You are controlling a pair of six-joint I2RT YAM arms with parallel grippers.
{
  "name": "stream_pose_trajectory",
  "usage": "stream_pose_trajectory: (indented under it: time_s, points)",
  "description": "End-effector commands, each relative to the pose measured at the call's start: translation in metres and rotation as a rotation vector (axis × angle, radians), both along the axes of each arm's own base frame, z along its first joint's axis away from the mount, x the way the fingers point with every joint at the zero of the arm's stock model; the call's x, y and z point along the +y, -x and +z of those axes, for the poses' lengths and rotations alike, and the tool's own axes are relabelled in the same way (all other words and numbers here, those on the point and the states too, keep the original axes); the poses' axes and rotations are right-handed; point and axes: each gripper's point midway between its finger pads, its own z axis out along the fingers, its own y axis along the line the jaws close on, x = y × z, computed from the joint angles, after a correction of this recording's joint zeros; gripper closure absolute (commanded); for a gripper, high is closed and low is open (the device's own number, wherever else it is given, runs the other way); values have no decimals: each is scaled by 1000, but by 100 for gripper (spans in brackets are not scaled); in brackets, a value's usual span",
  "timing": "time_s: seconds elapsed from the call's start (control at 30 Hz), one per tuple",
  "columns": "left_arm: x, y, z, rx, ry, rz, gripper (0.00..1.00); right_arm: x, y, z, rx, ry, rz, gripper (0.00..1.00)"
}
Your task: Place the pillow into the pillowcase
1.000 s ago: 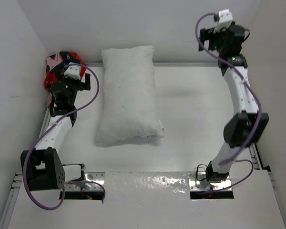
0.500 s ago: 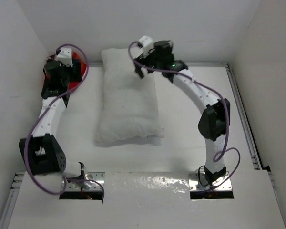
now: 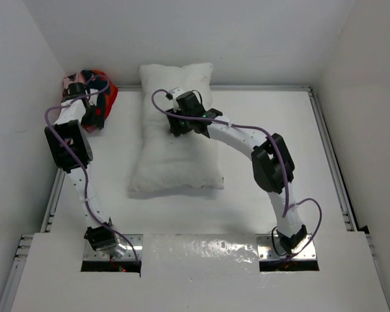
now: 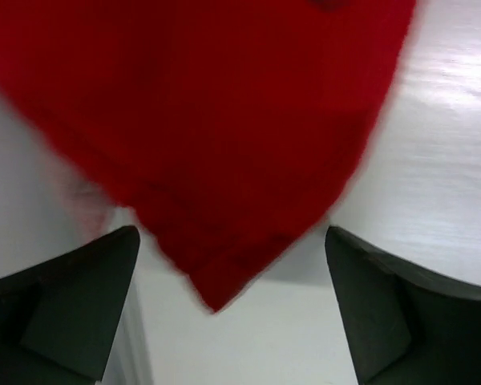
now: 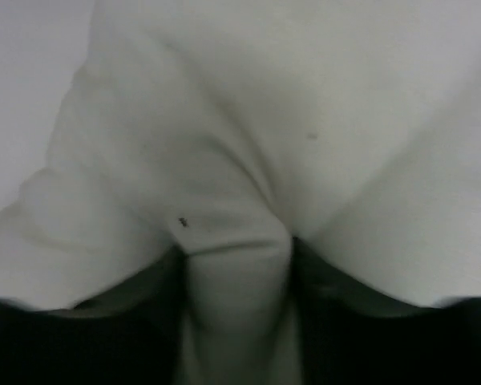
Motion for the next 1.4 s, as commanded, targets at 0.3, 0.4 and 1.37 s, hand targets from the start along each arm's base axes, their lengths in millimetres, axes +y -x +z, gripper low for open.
stream_pose_trajectory:
  time_s: [0.3,0.4,1.37]
  points:
    - [-7,-25,36,-242,-38,-72,100,-234,-20,43,-59,188,-288,100]
    - [-32,-30,72,-355,30,-190,100,-249,-28,71,-138,294,-218,100]
    - [-292,-26,295,-572,376,-603,87,-74,60,217,-291,-492,100,18]
